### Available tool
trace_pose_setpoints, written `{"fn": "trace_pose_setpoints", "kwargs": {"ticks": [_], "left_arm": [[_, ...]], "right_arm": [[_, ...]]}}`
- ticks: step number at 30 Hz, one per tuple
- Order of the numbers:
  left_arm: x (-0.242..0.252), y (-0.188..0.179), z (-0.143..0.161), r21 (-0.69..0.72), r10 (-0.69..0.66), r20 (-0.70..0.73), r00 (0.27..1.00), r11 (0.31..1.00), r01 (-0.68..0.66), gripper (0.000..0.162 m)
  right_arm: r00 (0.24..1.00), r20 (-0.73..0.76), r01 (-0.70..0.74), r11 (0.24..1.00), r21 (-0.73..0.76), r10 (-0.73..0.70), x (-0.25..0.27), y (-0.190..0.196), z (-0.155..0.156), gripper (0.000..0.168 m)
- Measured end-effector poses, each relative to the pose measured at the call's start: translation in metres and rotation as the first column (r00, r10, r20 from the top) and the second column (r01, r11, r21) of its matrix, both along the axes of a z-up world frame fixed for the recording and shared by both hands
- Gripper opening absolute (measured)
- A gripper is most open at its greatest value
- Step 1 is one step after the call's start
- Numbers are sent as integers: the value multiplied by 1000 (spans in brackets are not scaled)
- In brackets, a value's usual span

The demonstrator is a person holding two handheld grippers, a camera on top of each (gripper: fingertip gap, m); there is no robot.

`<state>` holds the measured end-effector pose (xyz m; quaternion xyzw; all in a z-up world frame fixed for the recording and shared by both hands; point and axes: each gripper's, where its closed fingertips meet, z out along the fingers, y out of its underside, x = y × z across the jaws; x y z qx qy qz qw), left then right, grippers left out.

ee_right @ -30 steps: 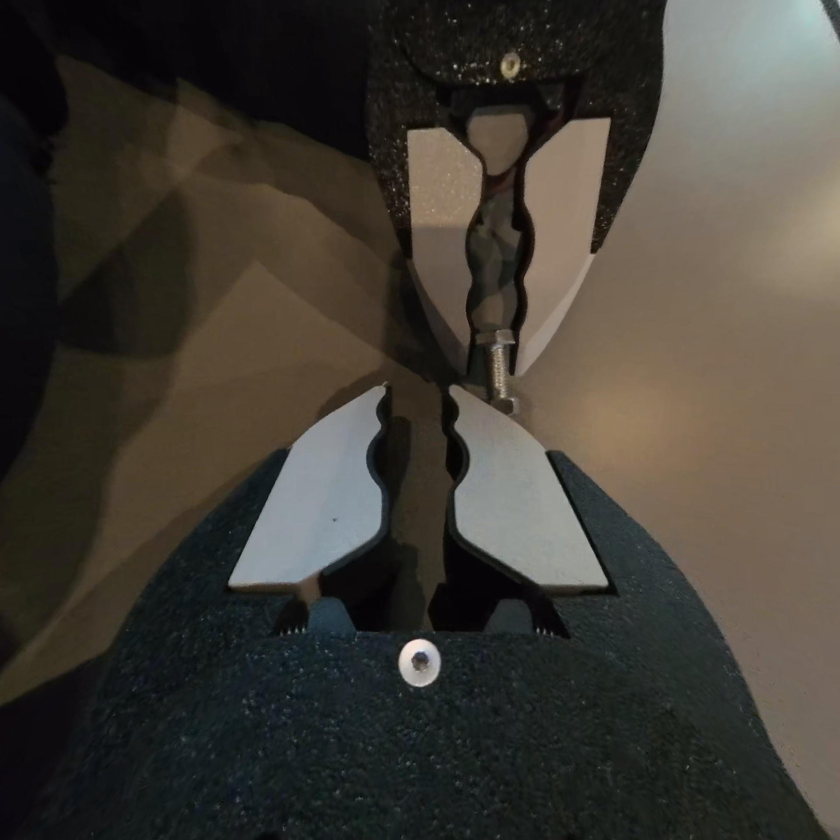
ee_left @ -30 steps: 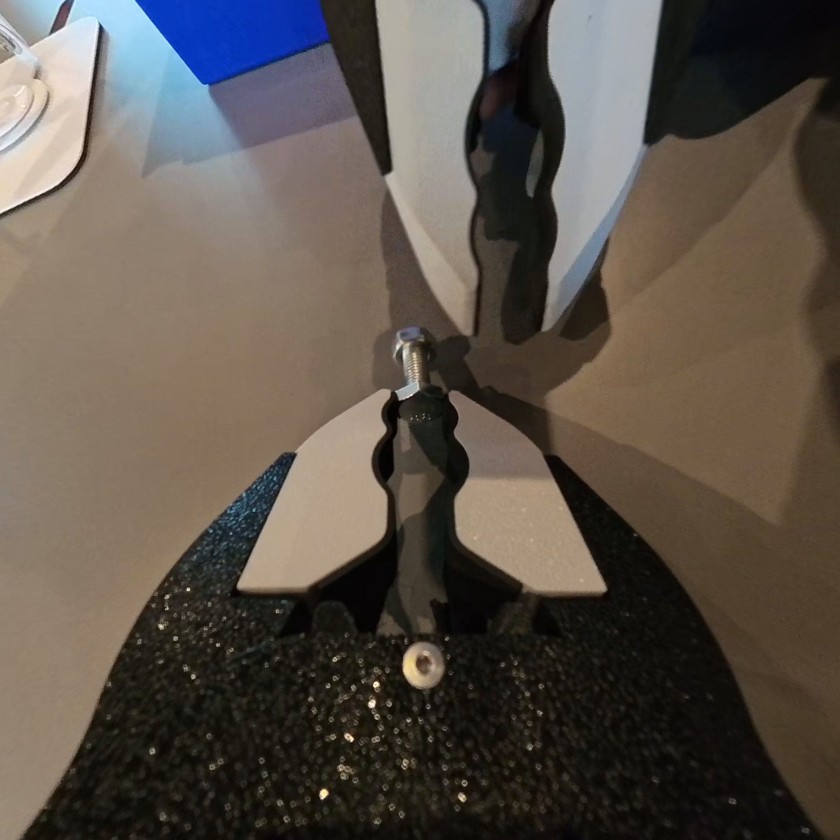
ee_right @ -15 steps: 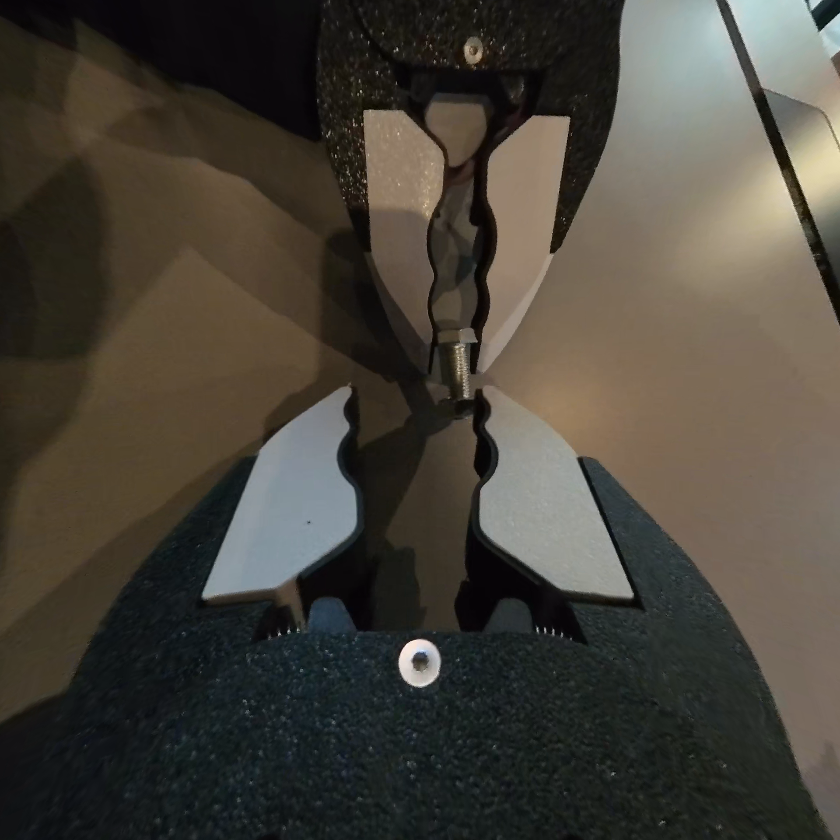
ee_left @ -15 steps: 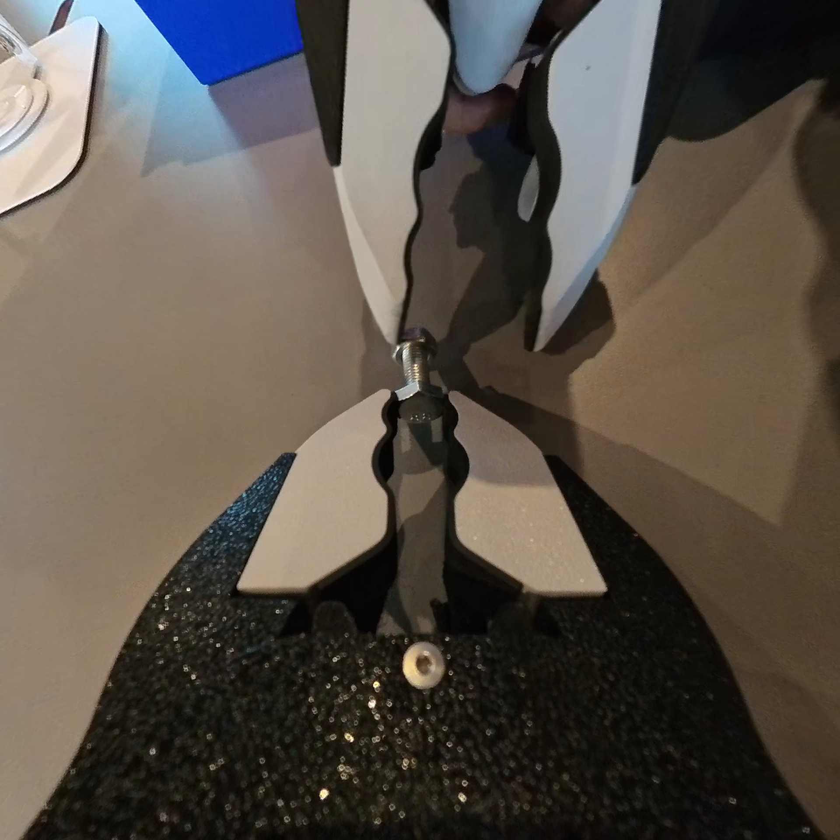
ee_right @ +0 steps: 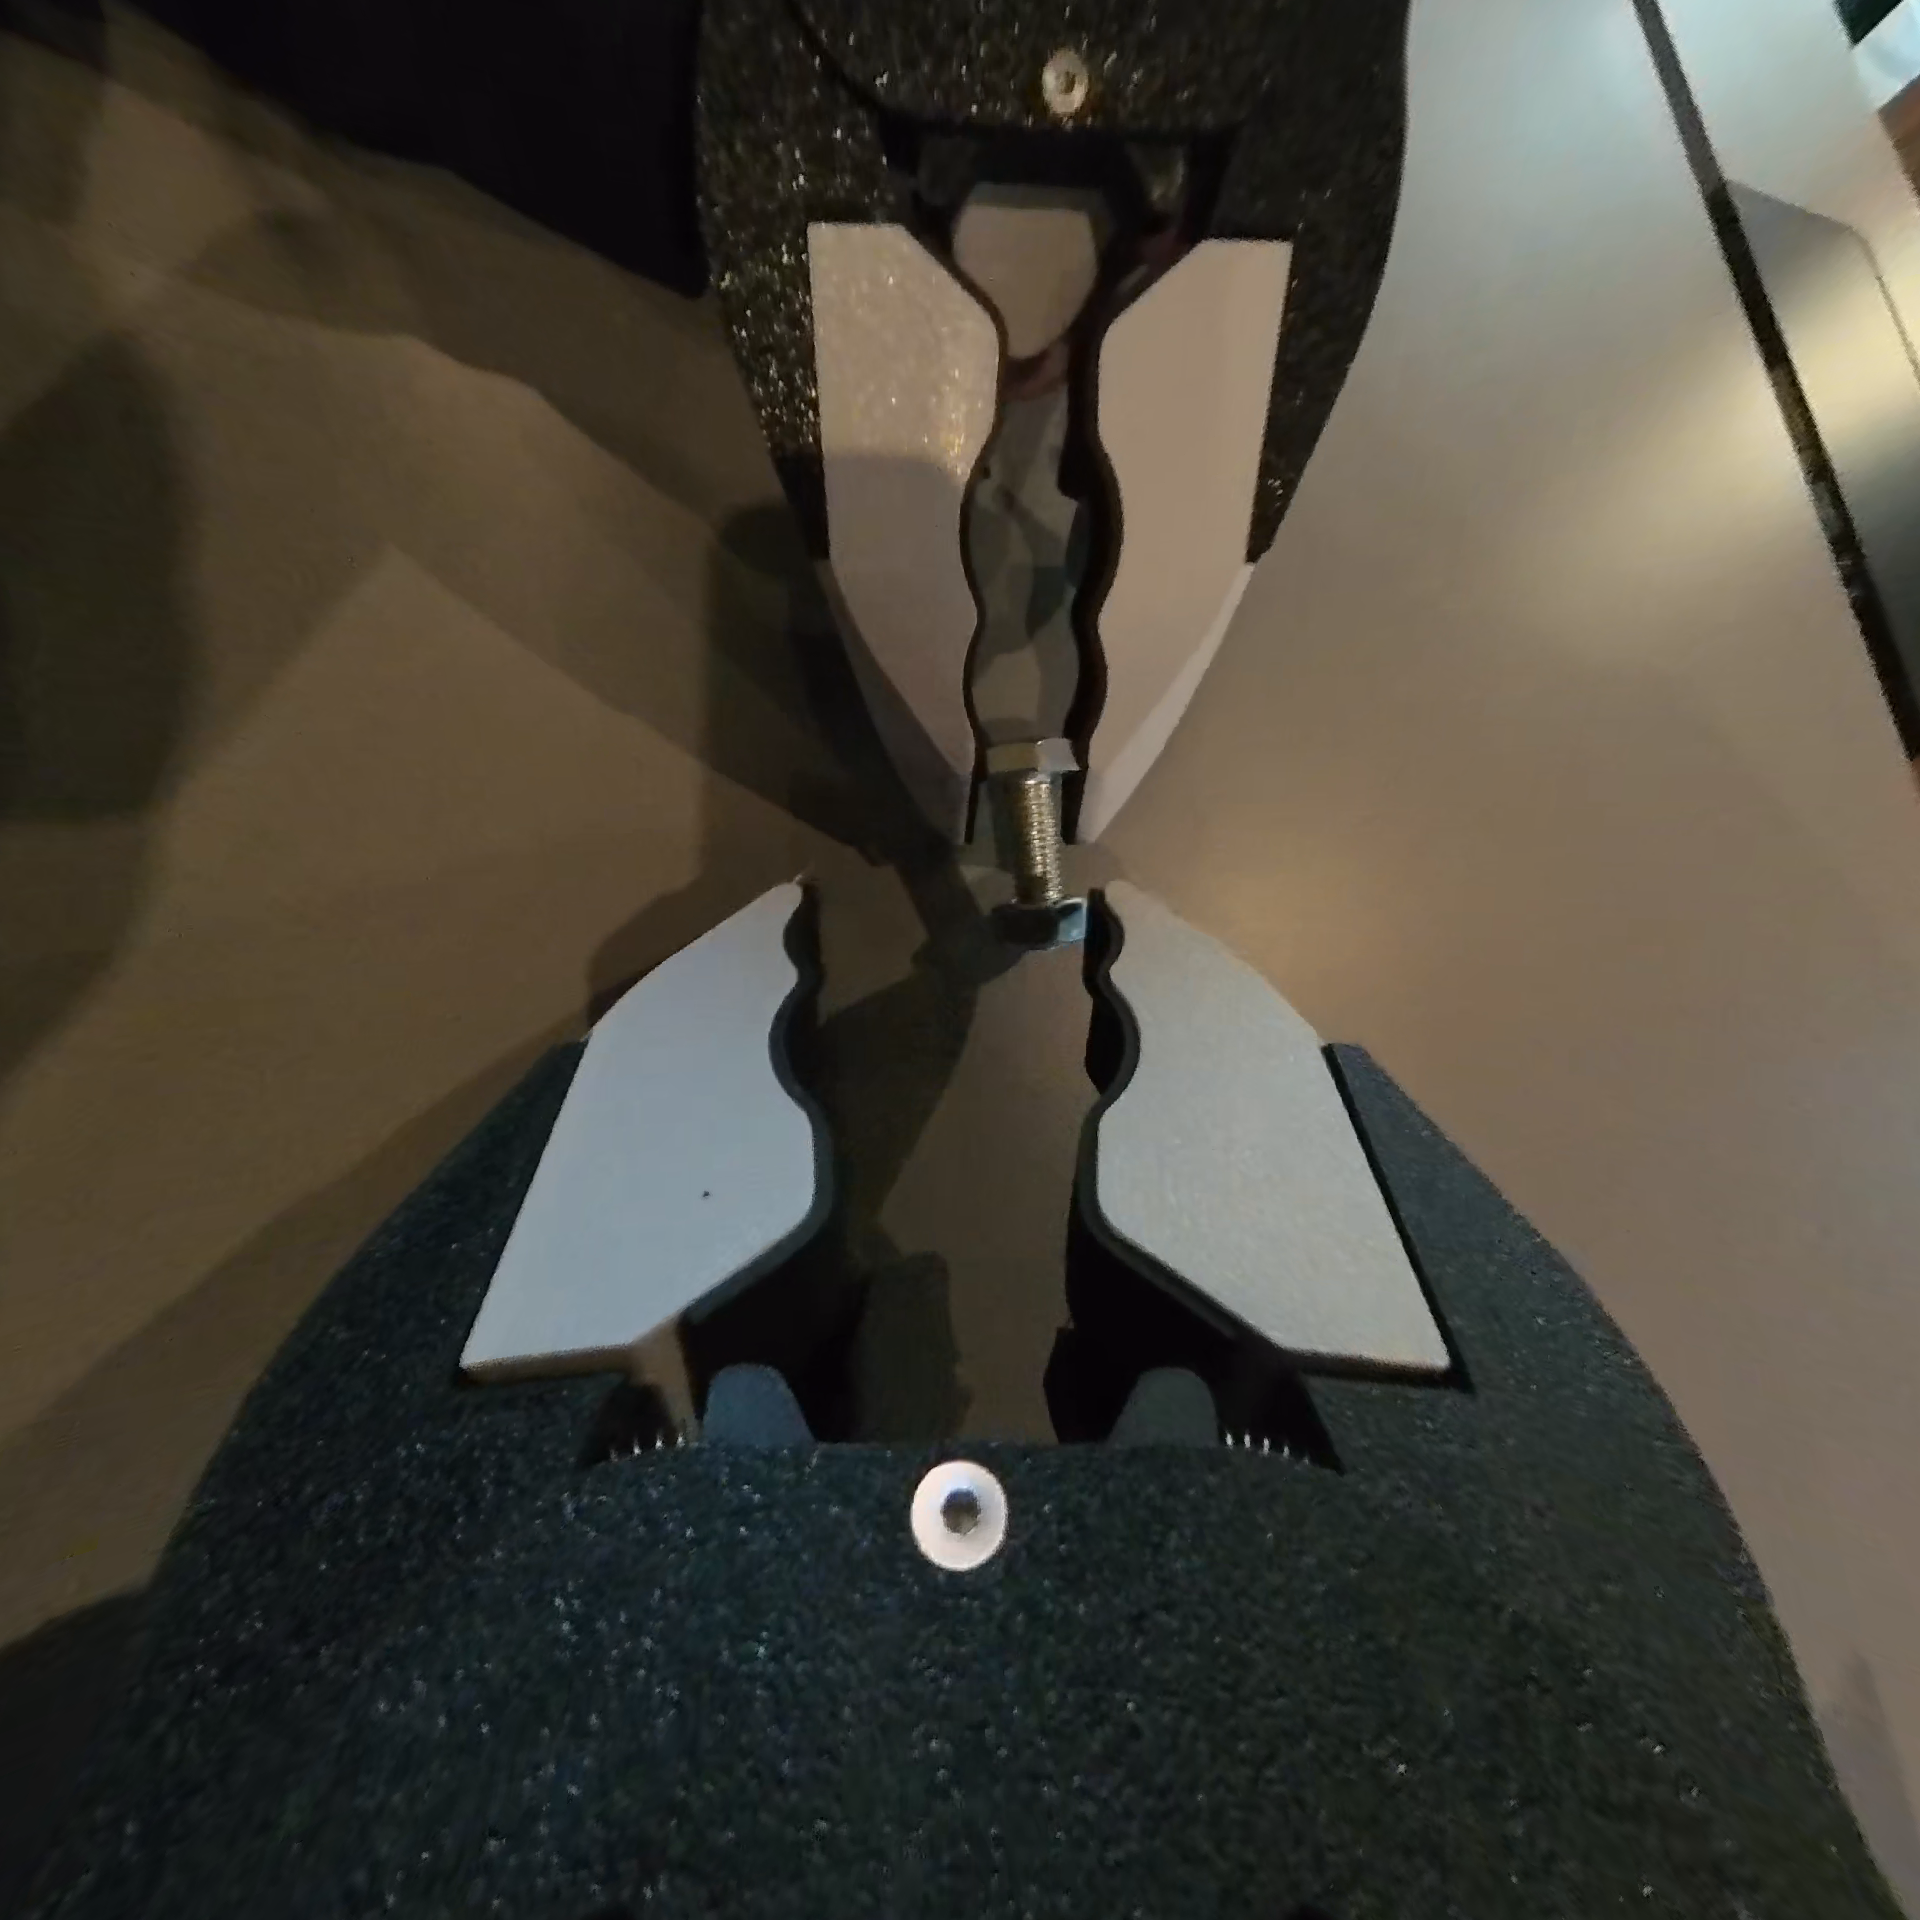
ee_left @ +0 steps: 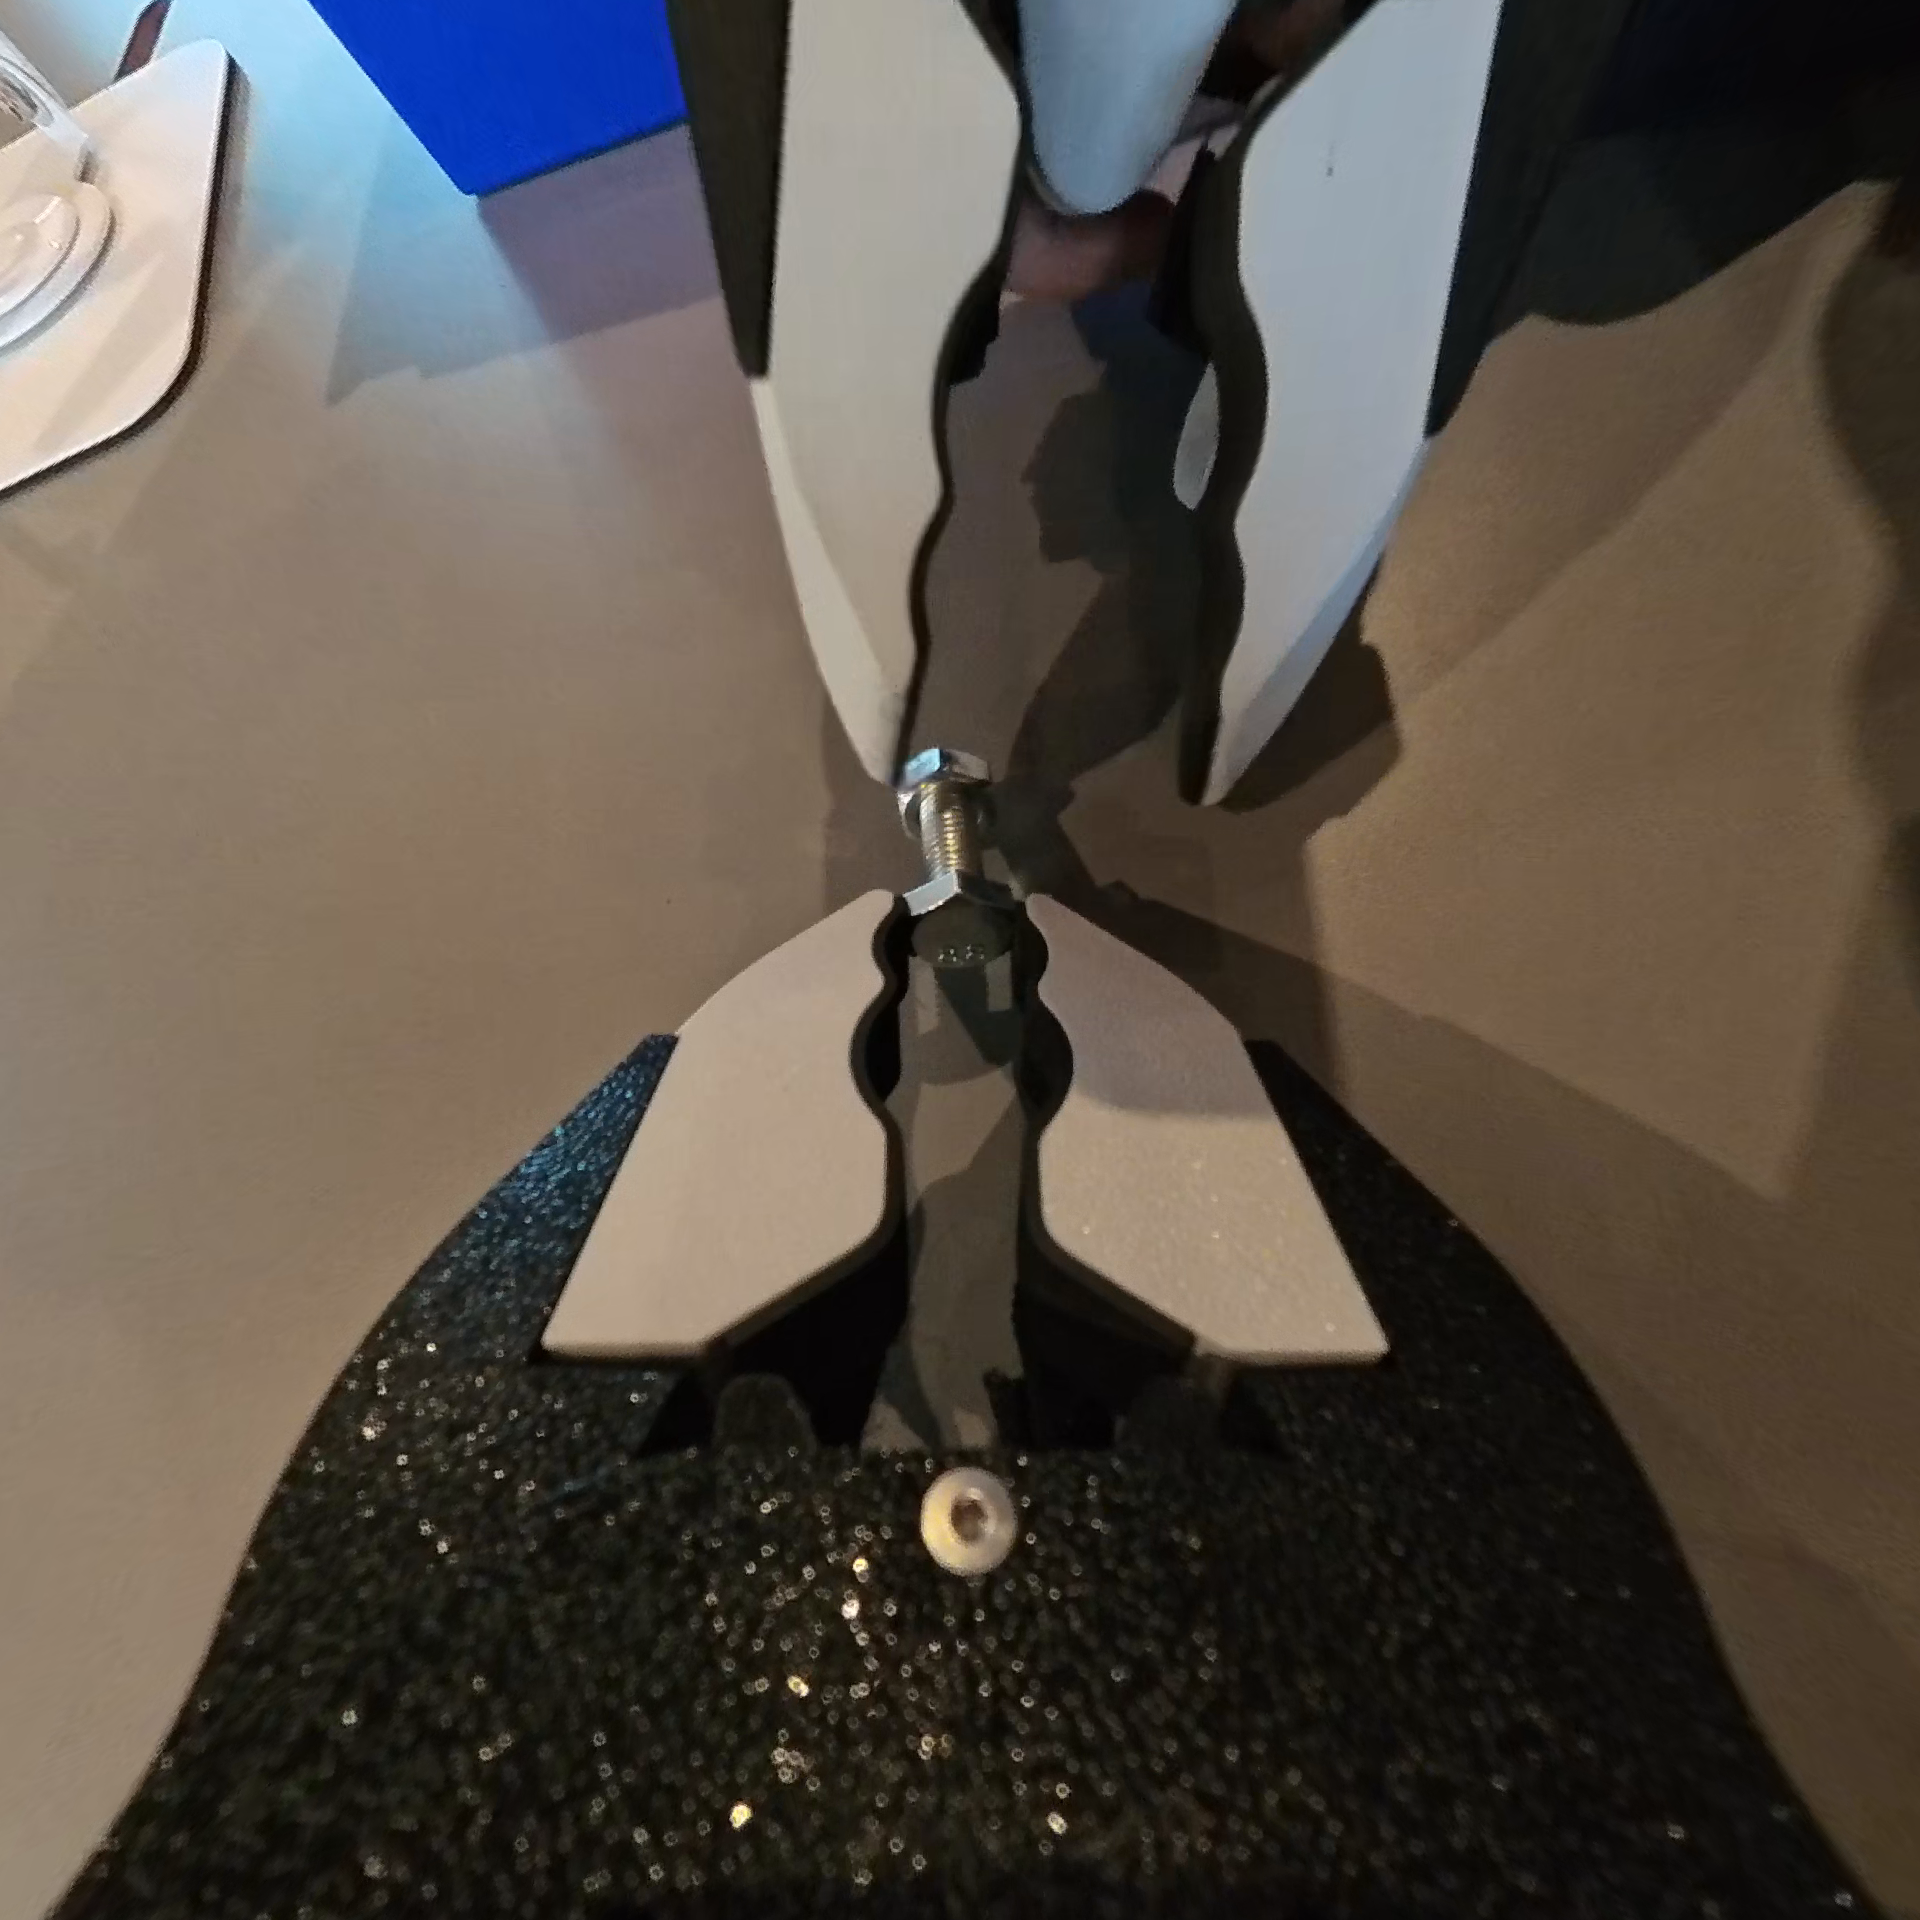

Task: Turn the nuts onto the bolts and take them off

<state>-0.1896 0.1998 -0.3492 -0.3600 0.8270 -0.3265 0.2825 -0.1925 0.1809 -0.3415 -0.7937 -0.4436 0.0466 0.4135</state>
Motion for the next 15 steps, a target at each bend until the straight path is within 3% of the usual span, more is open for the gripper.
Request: {"fn": "trace_pose_setpoints", "kwargs": {"ticks": [1, 3, 4, 5, 11, 15], "left_arm": [[0, 0, 0, 0, -1, 0, 1000, 1000, 1, 18], [0, 0, 0, 0, 0, 0, 1000, 1000, 0, 18], [0, 0, 0, 0, 0, -1, 1000, 1000, 0, 18], [0, 0, 0, 0, 1, 0, 1000, 1000, -1, 18], [0, 0, 0, 1, 0, 1, 1000, 1000, 0, 18], [0, 0, 0, 1, 0, 1, 1000, 1000, 0, 18]], "right_arm": [[1000, 0, -3, 1000, -8, 3, -1, -1, -1, 48], [1000, -13, -25, 999, -25, 24, -2, -5, 1, 38], [997, -40, -65, 997, -50, 63, -6, -11, 3, 21], [996, -65, -70, 996, -56, 67, -8, -12, 6, 21], [1000, -23, 16, 1000, 17, -16, 3, 1, 7, 50], [1000, -1, 12, 1000, -24, -12, 2, 0, -3, 54]]}}
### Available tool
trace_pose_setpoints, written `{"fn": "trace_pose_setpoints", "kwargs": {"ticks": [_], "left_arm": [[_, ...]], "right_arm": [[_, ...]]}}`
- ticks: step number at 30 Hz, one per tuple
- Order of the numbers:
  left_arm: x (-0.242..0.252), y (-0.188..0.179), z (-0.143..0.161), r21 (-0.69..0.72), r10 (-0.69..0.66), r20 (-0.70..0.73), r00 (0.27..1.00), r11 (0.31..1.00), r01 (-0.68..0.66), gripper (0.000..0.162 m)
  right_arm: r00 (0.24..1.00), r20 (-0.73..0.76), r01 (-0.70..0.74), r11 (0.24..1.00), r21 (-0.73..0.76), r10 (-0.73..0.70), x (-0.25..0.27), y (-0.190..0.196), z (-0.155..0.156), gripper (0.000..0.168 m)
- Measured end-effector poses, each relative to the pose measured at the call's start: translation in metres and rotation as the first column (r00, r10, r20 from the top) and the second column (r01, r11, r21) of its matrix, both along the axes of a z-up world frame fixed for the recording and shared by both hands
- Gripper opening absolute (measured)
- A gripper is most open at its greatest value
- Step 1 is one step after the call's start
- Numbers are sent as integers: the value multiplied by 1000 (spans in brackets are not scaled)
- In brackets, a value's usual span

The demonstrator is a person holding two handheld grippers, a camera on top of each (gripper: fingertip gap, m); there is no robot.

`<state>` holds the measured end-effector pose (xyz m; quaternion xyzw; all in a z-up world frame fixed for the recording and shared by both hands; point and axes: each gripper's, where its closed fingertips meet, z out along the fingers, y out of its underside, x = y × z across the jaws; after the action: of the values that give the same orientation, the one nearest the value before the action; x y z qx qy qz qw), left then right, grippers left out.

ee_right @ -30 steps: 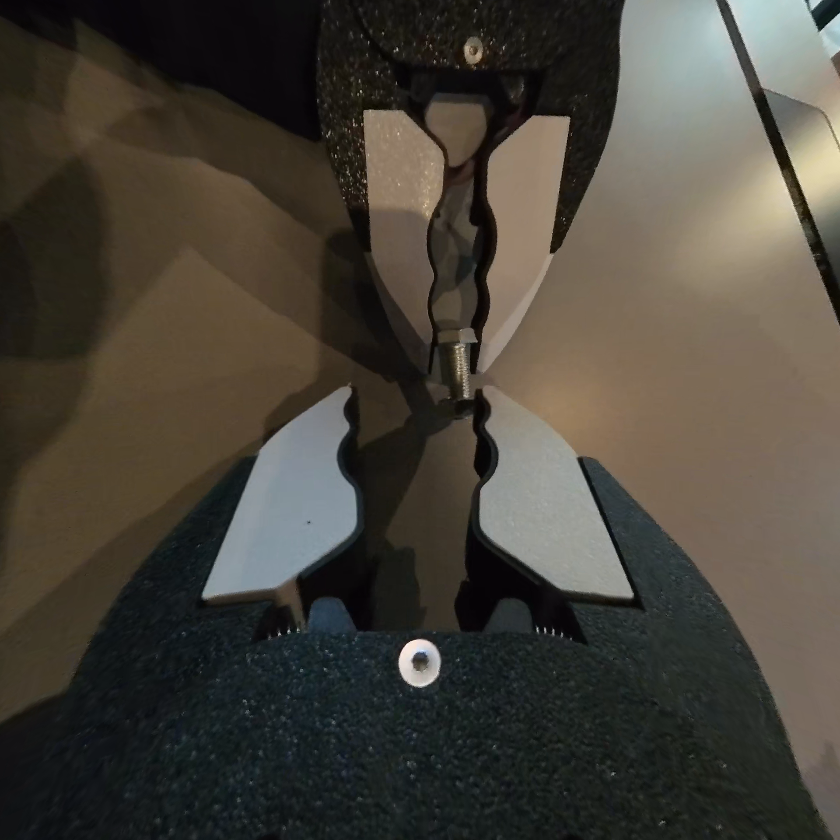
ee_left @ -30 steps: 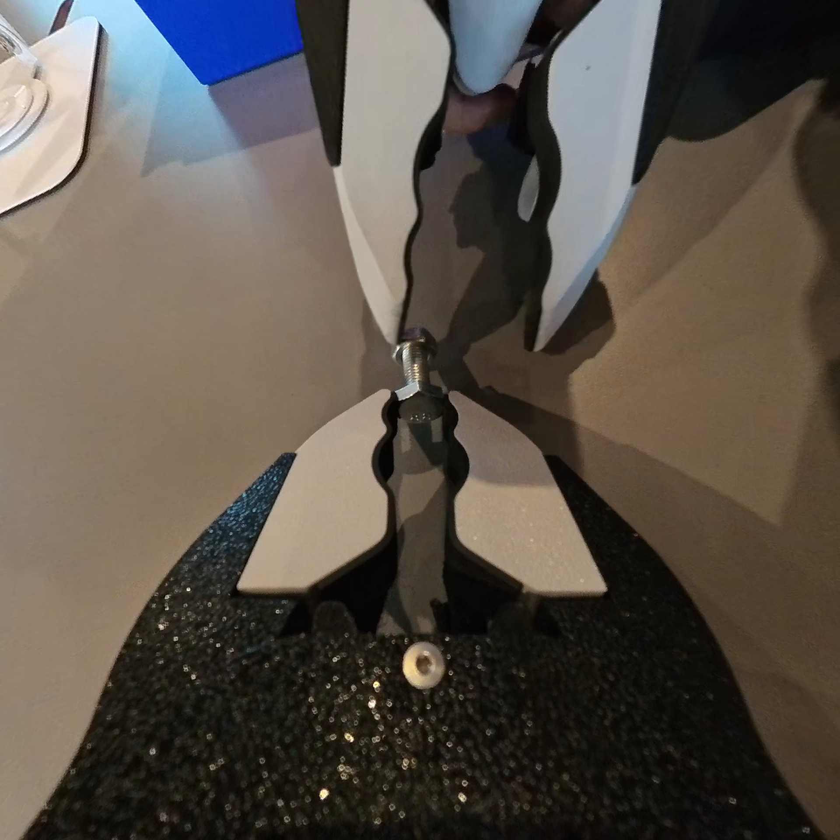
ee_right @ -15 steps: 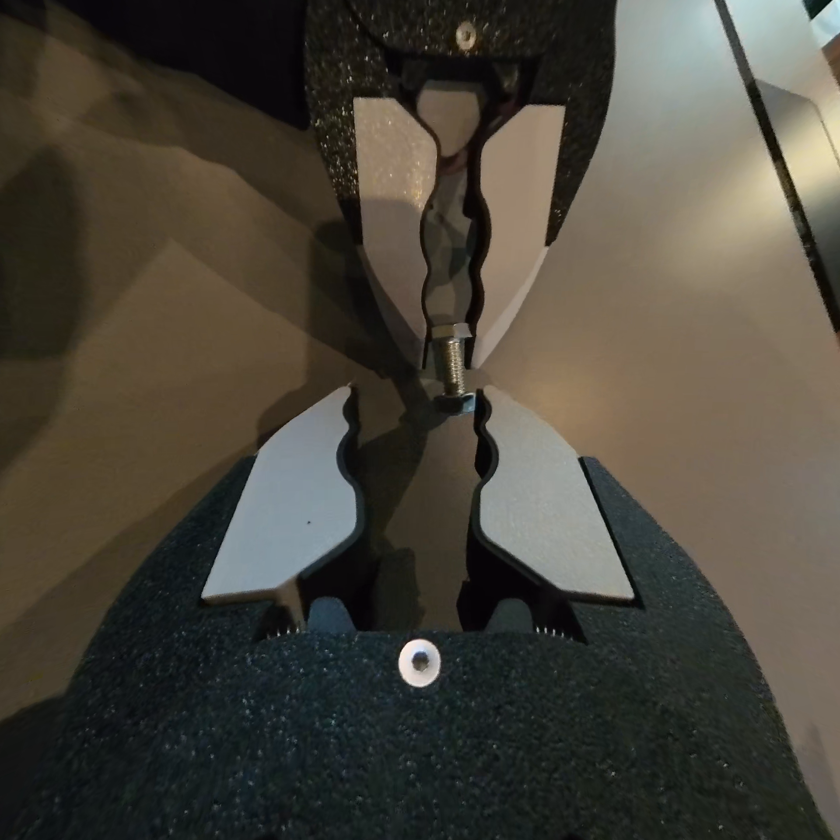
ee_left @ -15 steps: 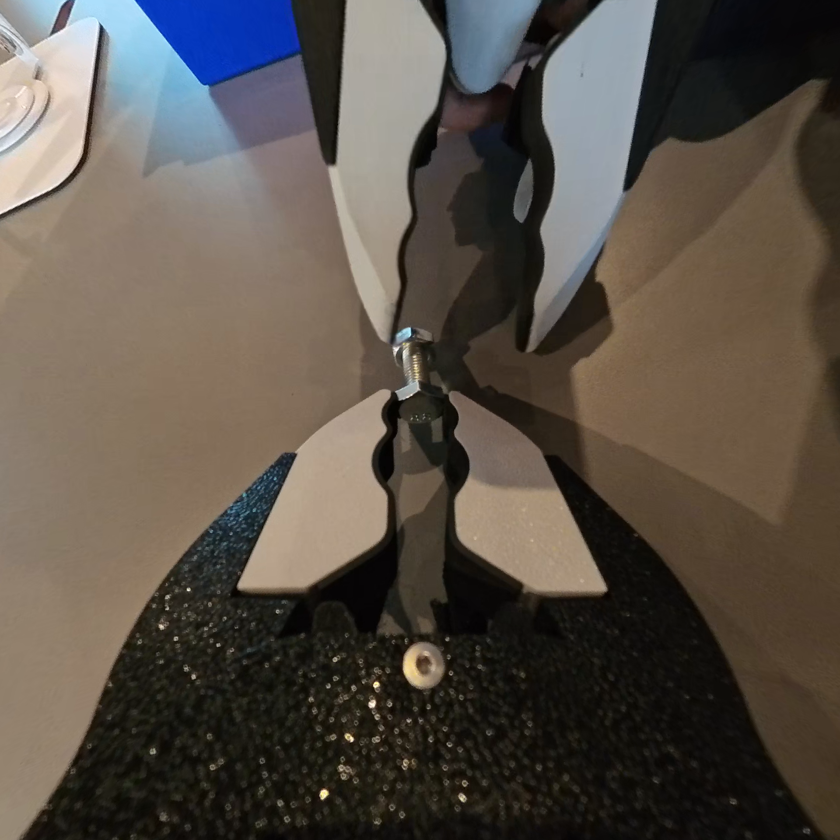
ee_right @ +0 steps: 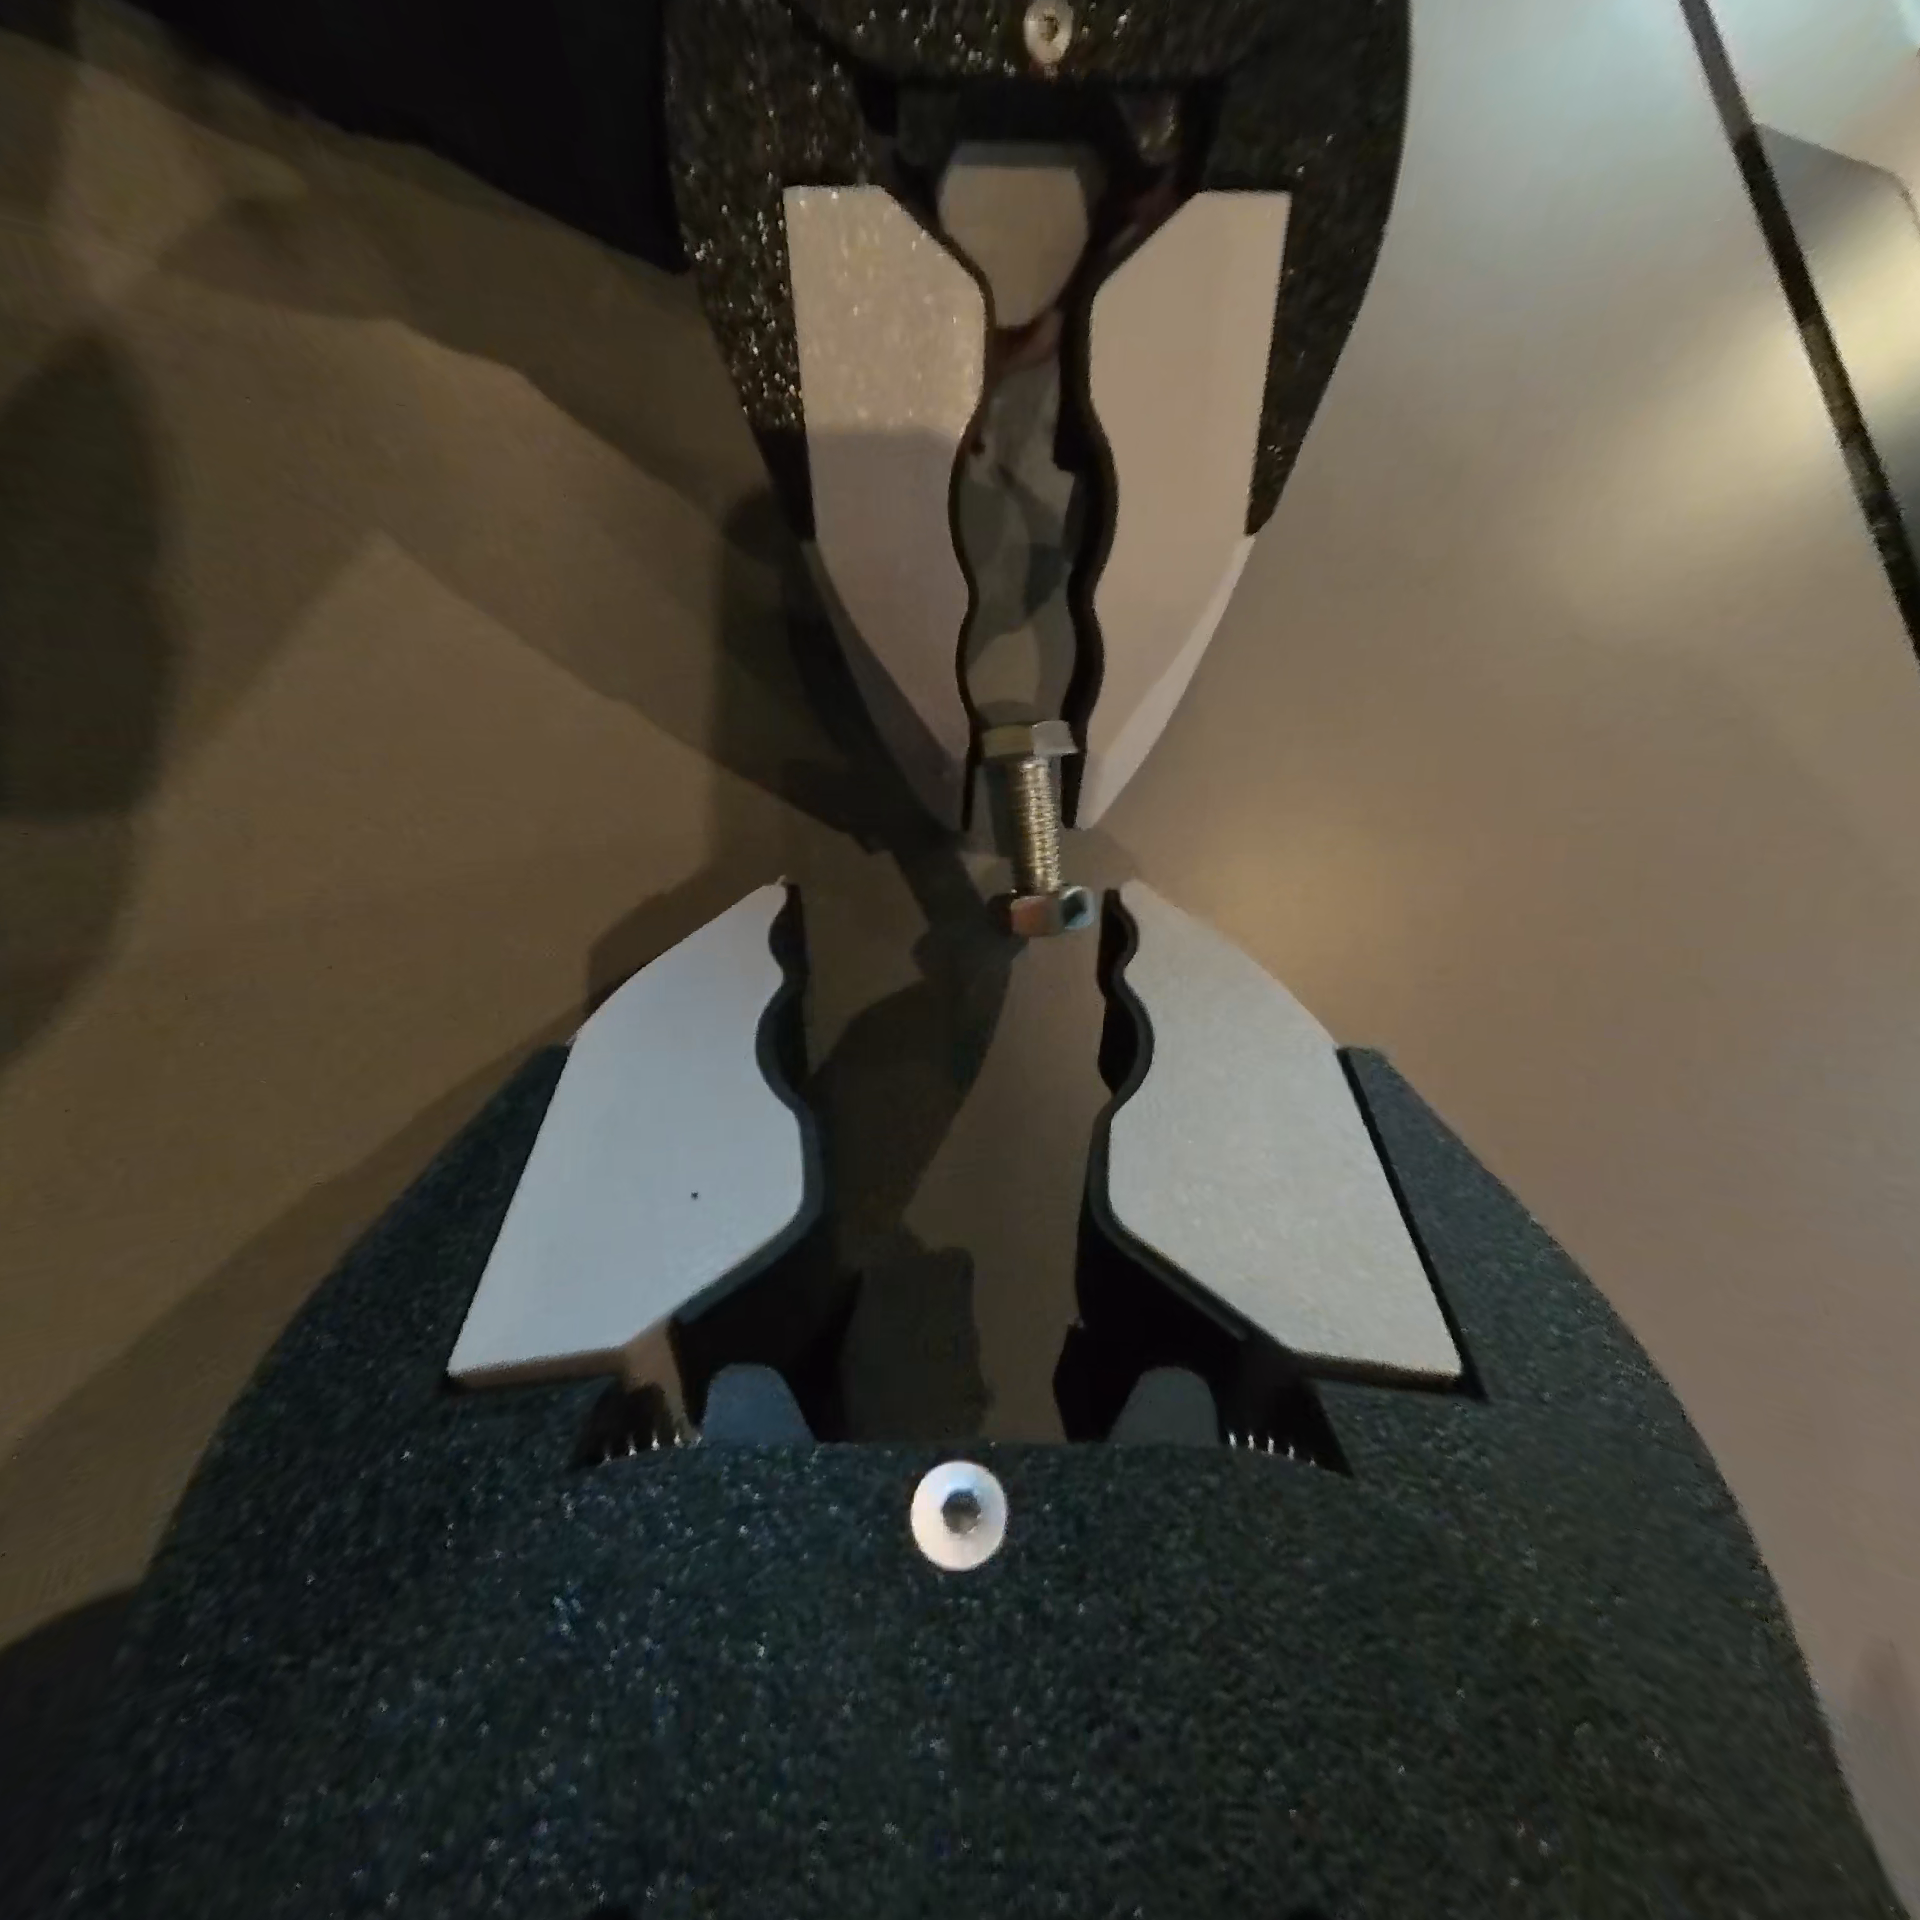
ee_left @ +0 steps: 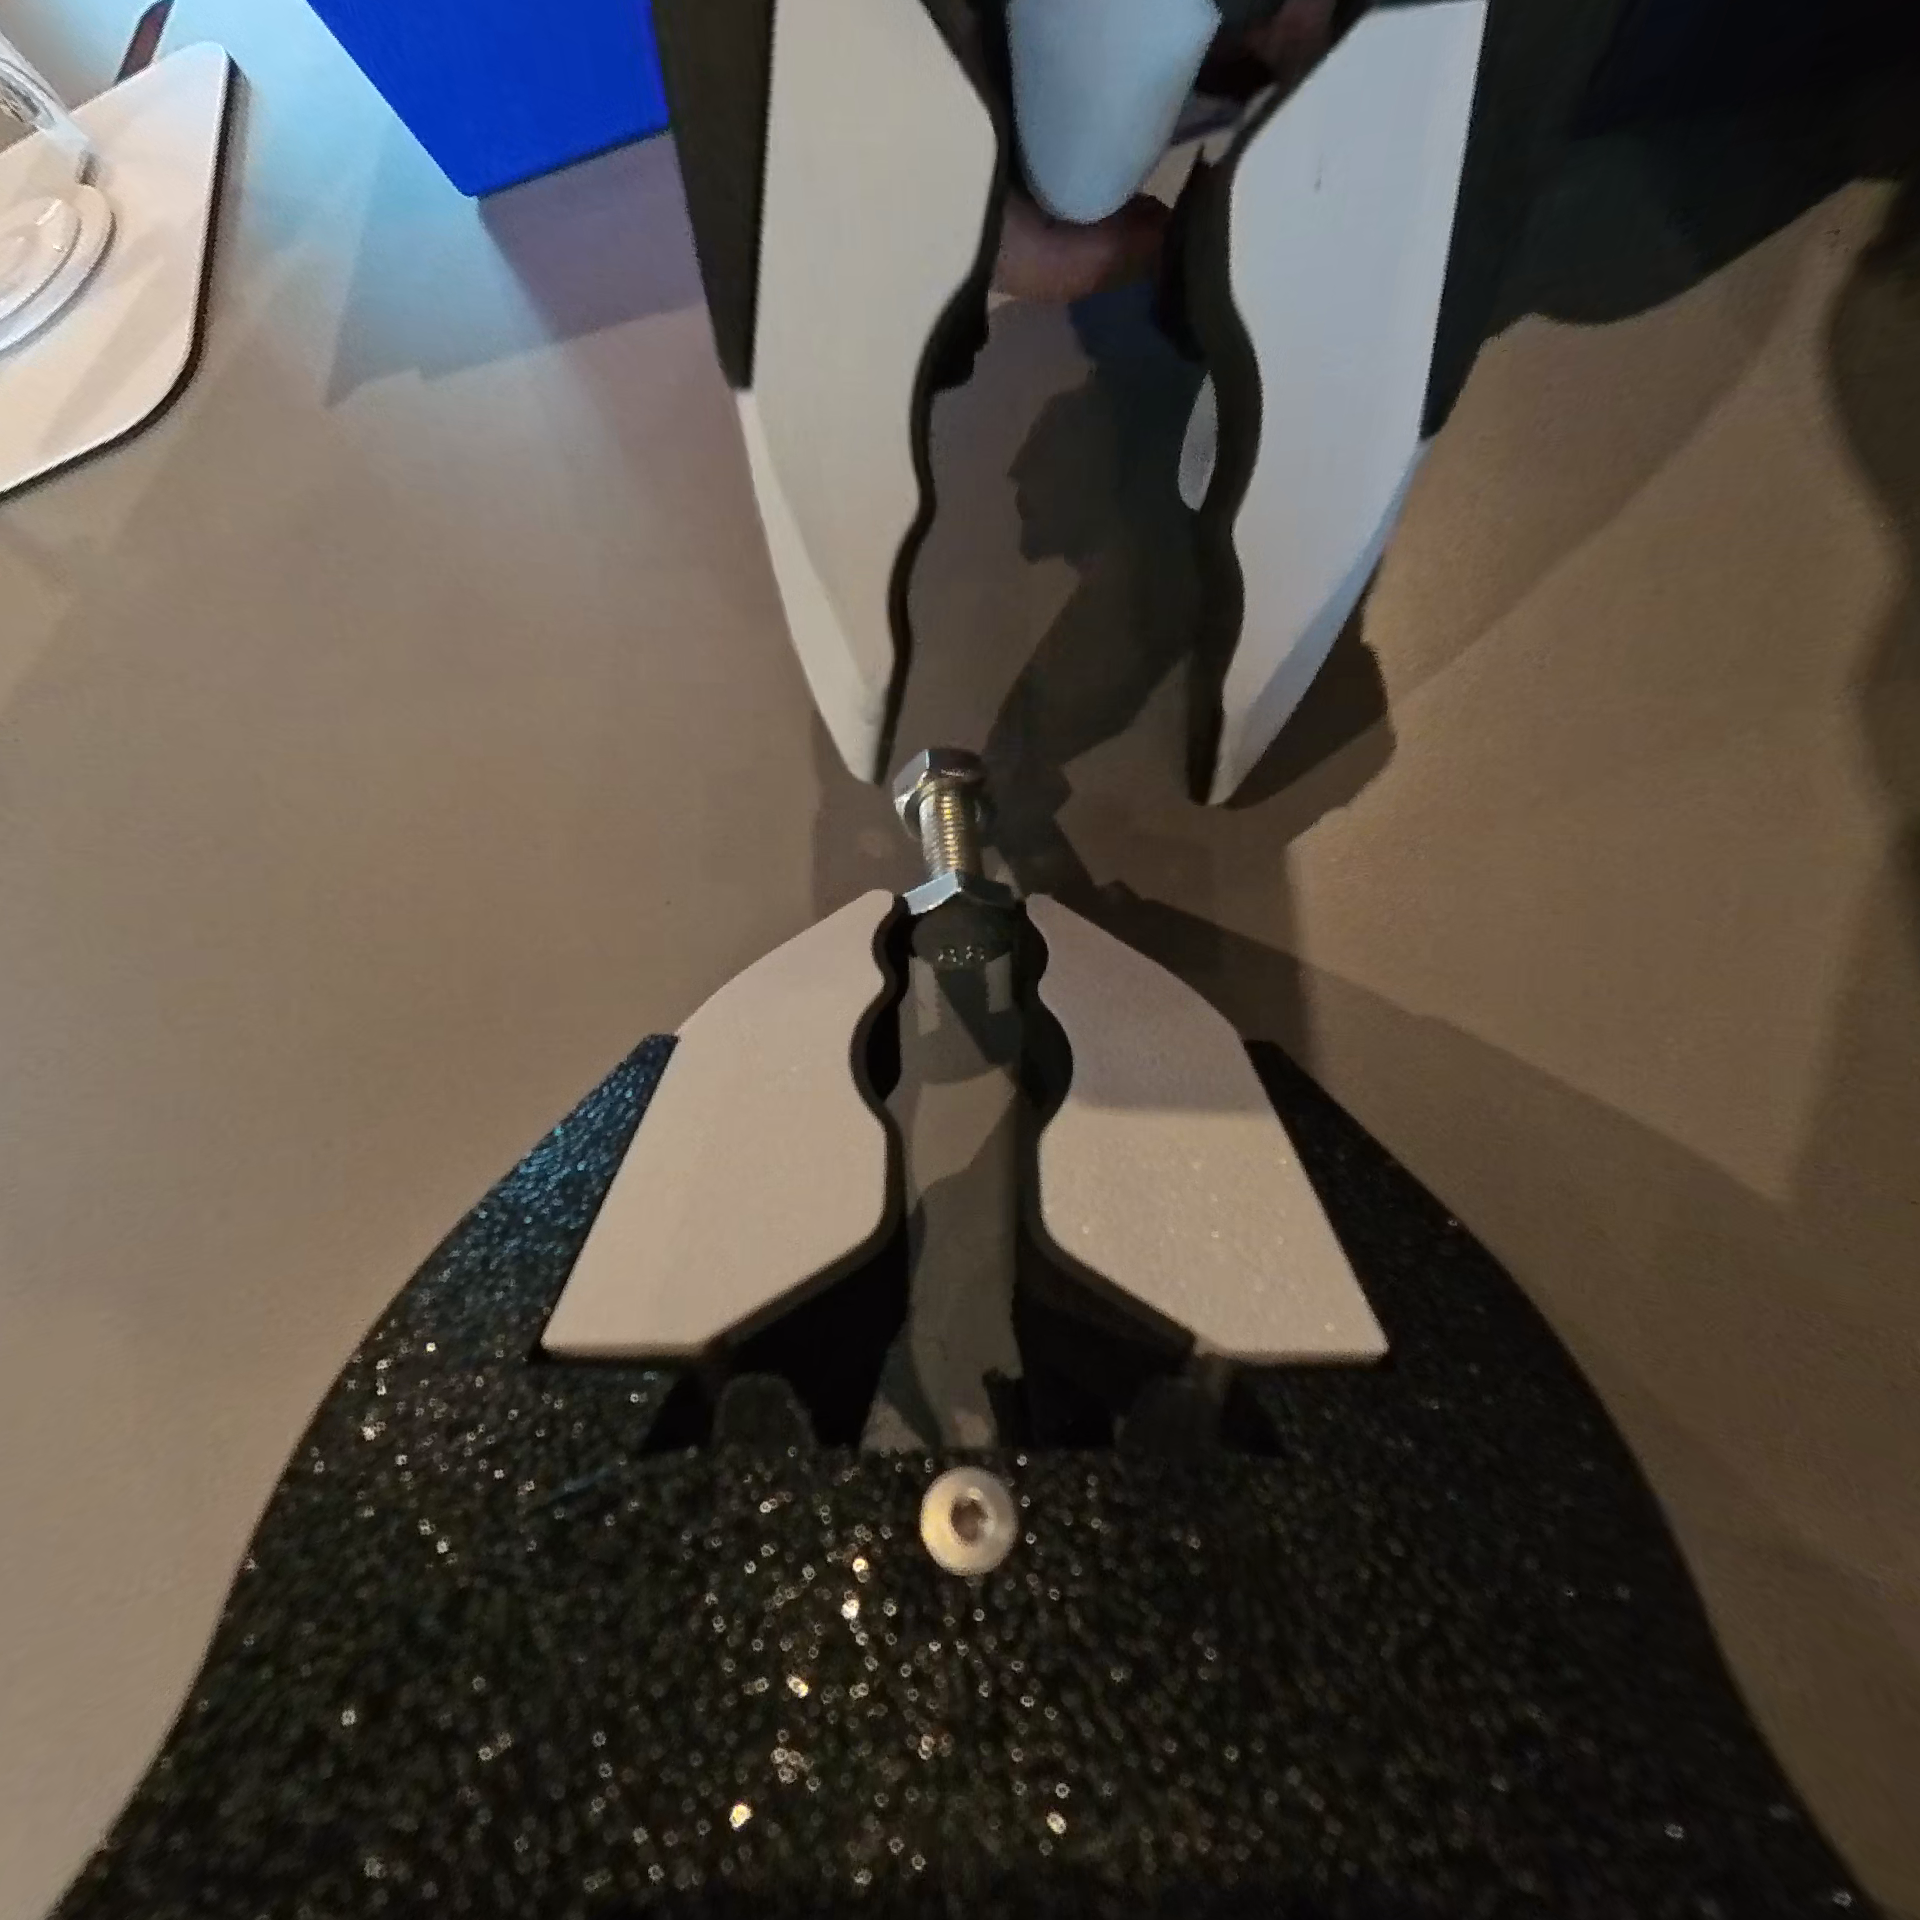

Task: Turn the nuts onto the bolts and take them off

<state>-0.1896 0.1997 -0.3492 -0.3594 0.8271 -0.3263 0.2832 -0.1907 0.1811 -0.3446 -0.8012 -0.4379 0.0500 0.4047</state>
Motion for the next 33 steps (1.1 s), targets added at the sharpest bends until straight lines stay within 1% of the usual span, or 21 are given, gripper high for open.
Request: {"fn": "trace_pose_setpoints", "kwargs": {"ticks": [2, 3, 4, 6, 7, 9, 12, 15, 17, 18, 19, 20, 22, 24, 25, 28, 30, 32, 33], "left_arm": [[0, 0, 0, 1, -2, 0, 1000, 1000, 2, 18], [0, 0, 0, 1, -2, 0, 1000, 1000, 2, 18], [0, 0, 0, 0, 1, 0, 1000, 1000, -1, 18], [0, 0, 0, -1, 0, -1, 1000, 1000, 0, 18], [0, 0, 0, 0, 0, 0, 1000, 1000, 0, 18], [0, 0, 0, 0, 0, 0, 1000, 1000, 0, 18], [0, 0, 0, 0, 0, 0, 1000, 1000, 0, 18], [0, 0, 0, 0, 0, -1, 1000, 1000, 0, 18], [0, 0, 0, 0, -2, -1, 1000, 1000, 2, 18], [0, 0, 0, -1, -1, -2, 1000, 1000, 1, 18], [0, 0, 0, -2, 1, -2, 1000, 1000, -1, 18], [0, 0, 0, -2, 1, -2, 1000, 1000, -1, 18], [0, 0, 0, -1, 0, -2, 1000, 1000, 0, 18], [0, 0, 0, -2, 0, -2, 1000, 1000, 0, 18], [0, 0, 0, -1, 0, -2, 1000, 1000, 0, 18], [0, 0, 0, -2, 0, -2, 1000, 1000, 0, 18], [0, 0, 0, -2, -1, -2, 1000, 1000, 1, 18], [0, 0, 0, -2, -2, -3, 1000, 1000, 2, 18], [0, 0, 0, -2, 0, -2, 1000, 1000, 0, 18]], "right_arm": [[1000, -2, -5, 1000, -9, 5, -1, -2, 1, 50], [1000, -11, -8, 1000, -12, 8, 0, -3, 3, 44], [999, -31, -27, 999, -25, 26, -2, -6, 5, 32], [996, -78, -43, 998, -40, 39, -4, -9, 10, 34], [997, -75, -38, 998, -42, 35, -4, -9, 9, 35], [999, -42, -11, 1000, -11, 10, -1, -4, 7, 36], [1000, 8, 5, 1000, 24, -6, 0, 2, 2, 53], [1000, 26, -3, 1000, 12, 3, -2, 1, -1, 54], [1000, 21, -8, 1000, 4, 8, -1, -1, 0, 49], [1000, 10, -16, 1000, 0, 16, -1, -3, 3, 41], [999, -12, -42, 999, -15, 42, -3, -8, 5, 26], [998, -39, -45, 999, -17, 44, -4, -8, 8, 23], [999, -49, -18, 1000, 1, 18, -1, -4, 11, 30], [1000, -19, 11, 999, 34, -10, 3, 1, 9, 43], [1000, -1, 14, 999, 36, -14, 4, 2, 7, 46], [1000, 16, 9, 1000, 18, -9, 2, 2, 1, 51], [1000, 19, 3, 1000, 7, -3, 1, 1, -1, 51], [1000, 10, -4, 1000, -8, 4, 1, -2, 1, 43], [1000, -9, -22, 1000, -22, 22, 0, -6, 4, 27]]}}
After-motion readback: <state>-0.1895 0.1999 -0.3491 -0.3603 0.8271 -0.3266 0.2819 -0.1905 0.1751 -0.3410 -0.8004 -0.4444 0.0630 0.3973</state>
